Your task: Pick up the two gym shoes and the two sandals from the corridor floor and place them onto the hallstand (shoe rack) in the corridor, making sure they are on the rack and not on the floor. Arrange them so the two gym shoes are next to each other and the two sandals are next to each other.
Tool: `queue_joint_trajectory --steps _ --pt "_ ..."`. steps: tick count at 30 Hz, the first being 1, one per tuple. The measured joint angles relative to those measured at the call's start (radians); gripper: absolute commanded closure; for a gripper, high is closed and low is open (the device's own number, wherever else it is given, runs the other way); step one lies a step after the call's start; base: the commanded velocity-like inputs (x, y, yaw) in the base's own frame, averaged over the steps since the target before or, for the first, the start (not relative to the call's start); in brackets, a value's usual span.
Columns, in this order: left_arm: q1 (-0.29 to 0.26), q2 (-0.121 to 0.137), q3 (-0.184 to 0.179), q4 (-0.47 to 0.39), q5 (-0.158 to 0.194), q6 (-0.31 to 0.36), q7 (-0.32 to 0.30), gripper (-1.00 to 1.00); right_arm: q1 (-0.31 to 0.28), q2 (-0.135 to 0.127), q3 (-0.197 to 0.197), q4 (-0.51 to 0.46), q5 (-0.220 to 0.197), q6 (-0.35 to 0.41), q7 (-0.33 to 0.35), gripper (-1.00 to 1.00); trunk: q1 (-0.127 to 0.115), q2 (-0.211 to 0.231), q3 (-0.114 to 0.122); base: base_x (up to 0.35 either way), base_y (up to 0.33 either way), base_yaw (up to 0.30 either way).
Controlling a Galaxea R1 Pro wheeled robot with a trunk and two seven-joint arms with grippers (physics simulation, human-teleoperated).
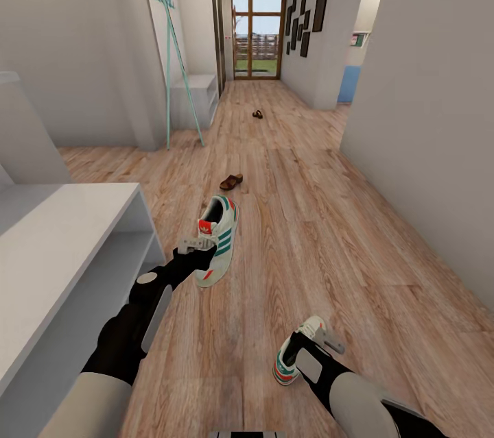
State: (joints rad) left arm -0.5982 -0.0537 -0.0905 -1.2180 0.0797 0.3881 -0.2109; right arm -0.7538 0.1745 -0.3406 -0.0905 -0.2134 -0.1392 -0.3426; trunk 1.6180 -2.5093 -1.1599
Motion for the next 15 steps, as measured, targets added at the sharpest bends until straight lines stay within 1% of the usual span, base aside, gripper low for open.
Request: queue_joint_trajectory --steps 11,15 --pt "0.000 0.001 0.001 0.000 0.000 0.000 -0.001 1.00 0.001 0.000 0.000 0.000 0.000 -0.001 0.001 -1.00 0.000 0.000 0.000 0.001 0.000 0.000" --pt "0.000 0.001 0.001 0.000 0.000 0.000 -0.001 1.00 0.001 0.000 0.000 0.000 0.000 0.000 0.002 -1.00 0.000 0.000 0.000 0.104 0.000 0.000"
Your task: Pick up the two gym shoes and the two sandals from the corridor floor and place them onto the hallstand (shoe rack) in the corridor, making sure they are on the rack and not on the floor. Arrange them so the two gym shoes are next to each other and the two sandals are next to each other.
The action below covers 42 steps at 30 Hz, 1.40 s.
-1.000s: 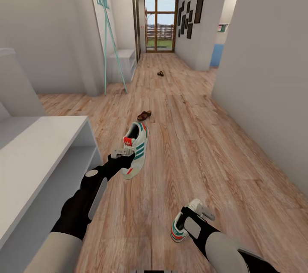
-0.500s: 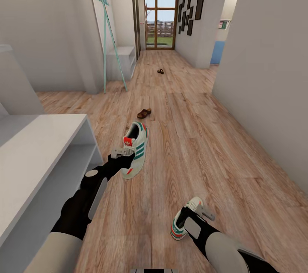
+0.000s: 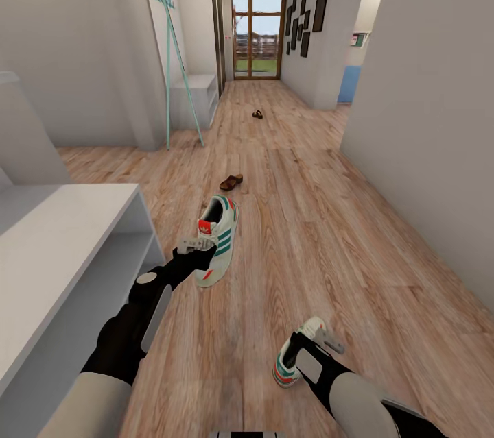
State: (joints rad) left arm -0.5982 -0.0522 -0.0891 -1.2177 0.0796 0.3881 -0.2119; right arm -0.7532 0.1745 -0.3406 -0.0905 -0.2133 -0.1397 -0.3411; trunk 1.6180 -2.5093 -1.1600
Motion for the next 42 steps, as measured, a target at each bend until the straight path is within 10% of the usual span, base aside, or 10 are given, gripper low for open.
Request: queue_joint_trajectory --steps 42 --pt "0.000 0.000 0.000 -0.001 0.000 0.000 0.000 1.00 0.026 0.000 -0.001 -0.001 -0.001 -0.065 0.043 -1.00 0.000 0.000 0.000 0.020 0.000 0.000"
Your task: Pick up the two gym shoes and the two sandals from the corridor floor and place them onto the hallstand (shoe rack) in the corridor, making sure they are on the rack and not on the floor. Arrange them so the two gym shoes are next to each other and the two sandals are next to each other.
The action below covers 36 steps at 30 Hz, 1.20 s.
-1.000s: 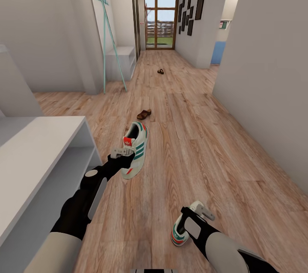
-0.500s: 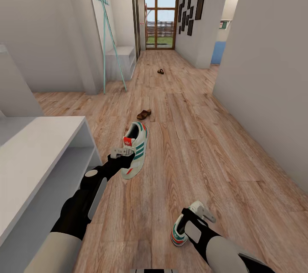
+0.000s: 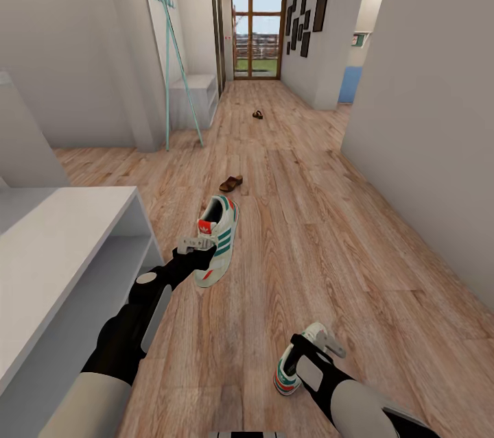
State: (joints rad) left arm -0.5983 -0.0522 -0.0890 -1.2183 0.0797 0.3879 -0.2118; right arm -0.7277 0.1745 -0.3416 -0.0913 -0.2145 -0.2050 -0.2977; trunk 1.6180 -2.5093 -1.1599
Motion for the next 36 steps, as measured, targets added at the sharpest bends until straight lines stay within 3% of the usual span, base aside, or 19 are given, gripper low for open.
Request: queue_joint_trajectory --steps 12,36 --pt "0.000 0.000 0.000 -0.005 0.000 0.000 0.000 1.00 0.050 0.000 0.001 -0.002 0.001 -0.002 0.026 -1.00 0.000 0.000 0.000 0.000 0.000 0.000" --pt "0.000 0.000 0.000 -0.009 0.000 0.003 0.000 1.00 0.054 0.000 0.001 -0.003 0.001 -0.002 0.059 -1.00 0.000 0.000 0.000 0.013 0.000 0.000"
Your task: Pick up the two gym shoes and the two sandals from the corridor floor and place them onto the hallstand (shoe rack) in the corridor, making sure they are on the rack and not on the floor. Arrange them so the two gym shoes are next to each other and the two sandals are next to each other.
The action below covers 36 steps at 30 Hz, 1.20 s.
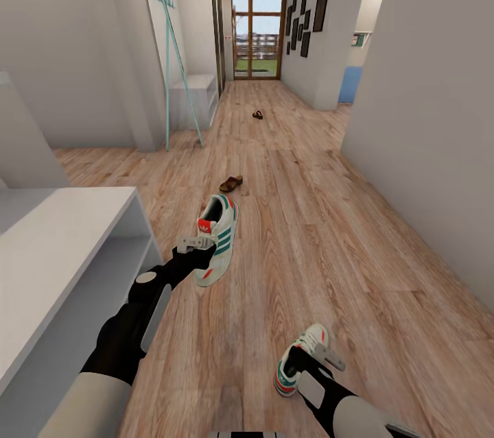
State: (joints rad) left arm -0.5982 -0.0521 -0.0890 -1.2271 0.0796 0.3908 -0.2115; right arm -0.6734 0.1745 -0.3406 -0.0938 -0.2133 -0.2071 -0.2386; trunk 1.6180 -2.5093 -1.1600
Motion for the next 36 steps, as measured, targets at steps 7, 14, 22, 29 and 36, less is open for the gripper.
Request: queue_joint_trajectory --steps 7,14,22,29,36 --pt "0.000 0.000 0.000 0.000 0.000 0.000 0.000 1.00 0.000 0.000 0.000 0.000 0.000 0.000 0.001 -1.00 0.000 0.000 0.000 0.180 0.000 0.000" --pt "0.000 -0.001 0.000 0.000 0.000 0.000 0.000 1.00 0.000 0.000 0.000 0.000 0.000 0.000 0.002 -1.00 0.000 0.000 0.000 0.064 0.000 0.000" --pt "0.000 -0.002 -0.001 -0.003 0.000 0.000 0.001 1.00 0.000 0.000 0.000 -0.001 0.000 0.000 0.001 -1.00 0.000 0.000 0.000 0.015 0.000 0.000" --pt "0.000 -0.002 0.000 -0.004 0.000 0.000 0.001 1.00 0.001 0.000 -0.003 -0.001 -0.010 -0.001 -0.011 -1.00 0.000 0.000 0.000 0.003 0.000 0.000" --pt "0.000 -0.002 0.000 -0.005 0.000 0.000 0.001 1.00 0.001 0.000 -0.022 0.000 -0.082 -0.011 -0.048 -1.00 0.000 0.000 0.000 0.000 0.000 0.000"
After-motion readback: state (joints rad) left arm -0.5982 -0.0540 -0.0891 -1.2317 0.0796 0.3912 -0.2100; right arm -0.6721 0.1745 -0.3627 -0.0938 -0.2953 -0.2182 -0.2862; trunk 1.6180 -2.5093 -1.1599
